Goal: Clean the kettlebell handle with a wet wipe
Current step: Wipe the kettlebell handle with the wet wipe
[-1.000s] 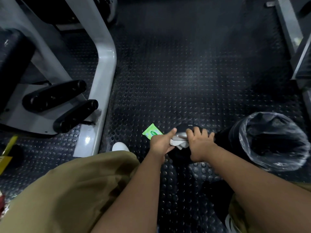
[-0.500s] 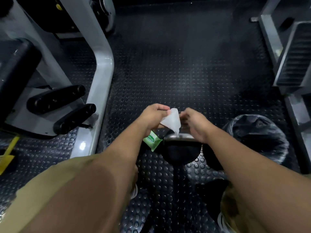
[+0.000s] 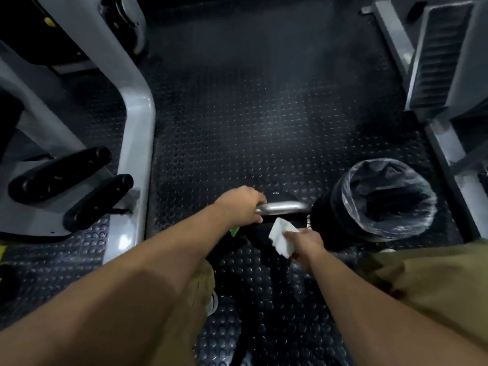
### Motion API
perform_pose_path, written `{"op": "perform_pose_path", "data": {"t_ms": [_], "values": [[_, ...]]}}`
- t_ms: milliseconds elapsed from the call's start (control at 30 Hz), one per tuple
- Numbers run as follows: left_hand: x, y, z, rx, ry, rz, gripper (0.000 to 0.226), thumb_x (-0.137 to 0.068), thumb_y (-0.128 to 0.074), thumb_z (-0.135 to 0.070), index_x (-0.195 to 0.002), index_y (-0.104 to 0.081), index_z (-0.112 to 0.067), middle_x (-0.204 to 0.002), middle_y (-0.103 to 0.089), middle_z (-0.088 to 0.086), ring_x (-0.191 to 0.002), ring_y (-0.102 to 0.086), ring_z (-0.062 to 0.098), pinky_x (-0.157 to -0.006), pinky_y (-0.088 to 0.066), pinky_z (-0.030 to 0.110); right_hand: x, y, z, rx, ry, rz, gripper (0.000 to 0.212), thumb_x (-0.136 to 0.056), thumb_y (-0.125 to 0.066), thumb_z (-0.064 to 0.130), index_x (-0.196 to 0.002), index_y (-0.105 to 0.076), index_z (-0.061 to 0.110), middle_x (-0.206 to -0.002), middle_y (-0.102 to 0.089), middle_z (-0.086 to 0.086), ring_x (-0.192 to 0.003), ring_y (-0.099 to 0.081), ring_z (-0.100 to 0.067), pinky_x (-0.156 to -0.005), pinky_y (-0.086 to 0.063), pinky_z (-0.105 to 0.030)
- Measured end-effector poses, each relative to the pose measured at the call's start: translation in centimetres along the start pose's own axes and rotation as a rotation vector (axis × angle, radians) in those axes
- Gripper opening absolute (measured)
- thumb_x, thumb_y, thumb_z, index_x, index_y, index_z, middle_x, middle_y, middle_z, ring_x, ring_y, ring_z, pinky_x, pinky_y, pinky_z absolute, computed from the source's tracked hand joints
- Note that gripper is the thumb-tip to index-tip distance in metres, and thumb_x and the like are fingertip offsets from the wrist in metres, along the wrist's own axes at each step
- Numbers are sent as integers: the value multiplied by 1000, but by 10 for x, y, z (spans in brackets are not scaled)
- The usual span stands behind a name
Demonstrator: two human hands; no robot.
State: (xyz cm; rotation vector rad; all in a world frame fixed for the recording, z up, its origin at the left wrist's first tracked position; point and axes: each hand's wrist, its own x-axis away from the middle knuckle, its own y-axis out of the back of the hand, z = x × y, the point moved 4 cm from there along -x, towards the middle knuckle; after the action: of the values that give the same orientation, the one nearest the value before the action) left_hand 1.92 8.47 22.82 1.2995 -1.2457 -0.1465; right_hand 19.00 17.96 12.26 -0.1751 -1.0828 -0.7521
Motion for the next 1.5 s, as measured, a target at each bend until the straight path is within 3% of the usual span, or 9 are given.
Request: {"op": "perform_pose_path", "data": {"t_ms": [67, 200, 400, 700, 967, 1133, 1233, 1367, 1500], "values": [[-9, -11, -4, -71, -4, -10, 46, -91, -75, -36, -135, -62, -29, -127, -64, 1, -110, -64, 25, -94, -57, 42, -8, -3, 2, 13, 57, -89, 24, -89, -75, 14, -111, -70, 5, -89, -71, -10, -87, -69, -30, -82, -60, -42], [-18, -21, 0, -154, -21, -79, 32, -94, -68, -29, -126, -67, -26, -115, -69, 3, -102, -69, 29, -81, -57, 38, -8, -26, 11, -112, 191, -108, 10, -99, -61, 10, -102, -71, 8, -84, -67, -2, -82, -61, -19, -55, -45, -13], [-32, -26, 11, -91, -10, -130, 27, -95, -65, -28, -120, -75, -31, -112, -74, 2, -101, -70, 29, -84, -59, 40, -9, -81, 8, -243, 203, 127, 24, -95, -53, -3, -84, -69, 10, -70, -63, 0, -70, -54, -17, -56, -45, -20], [-37, -29, 18, -21, -5, -130, 26, -97, -67, -31, -121, -74, -31, -115, -72, -1, -107, -67, 26, -90, -56, 40, 1, -88, 12, 232, 419, 298, 35, -84, -52, -9, -105, -55, 18, -82, -62, 2, -68, -58, -8, -55, -42, -13], [-36, -32, 17, -33, -12, -117, 17, -97, -63, -30, -110, -74, -28, -105, -69, -1, -99, -66, 25, -81, -55, 37, 1, -78, 15, -752, -37, 383, 53, -85, -30, -22, -114, -67, 1, -87, -73, -12, -71, -71, -16, -63, -58, -25], [-35, -29, 14, -43, -18, -124, 19, -97, -64, -29, -113, -74, -28, -109, -71, -1, -102, -67, 25, -85, -55, 39, -4, -80, 10, 47, 264, 305, 30, -88, -48, -8, -108, -62, 8, -84, -66, -6, -69, -60, -16, -58, -48, -20], [-35, -31, 12, -65, -25, -126, 17, -98, -62, -28, -110, -73, -27, -107, -69, -1, -101, -66, 25, -82, -54, 37, -4, -82, 6, 480, 524, 327, 49, -77, -52, 4, -126, -52, 13, -102, -67, -7, -92, -62, -22, -79, -49, -27], [-34, -33, 13, -62, -17, -134, 17, -98, -61, -26, -109, -74, -26, -110, -69, -1, -101, -66, 25, -85, -55, 39, -1, -83, 15, 113, 306, 351, 35, -87, -47, -7, -113, -62, 11, -78, -65, -2, -61, -60, -8, -53, -46, -21], [-36, -32, 11, -76, -13, -106, 14, -97, -62, -23, -105, -73, -24, -106, -69, 1, -99, -66, 26, -81, -54, 36, -11, -74, 14, -419, -2, 453, 45, -82, -35, -16, -108, -66, 4, -89, -65, -17, -75, -63, -22, -66, -52, -32]]}}
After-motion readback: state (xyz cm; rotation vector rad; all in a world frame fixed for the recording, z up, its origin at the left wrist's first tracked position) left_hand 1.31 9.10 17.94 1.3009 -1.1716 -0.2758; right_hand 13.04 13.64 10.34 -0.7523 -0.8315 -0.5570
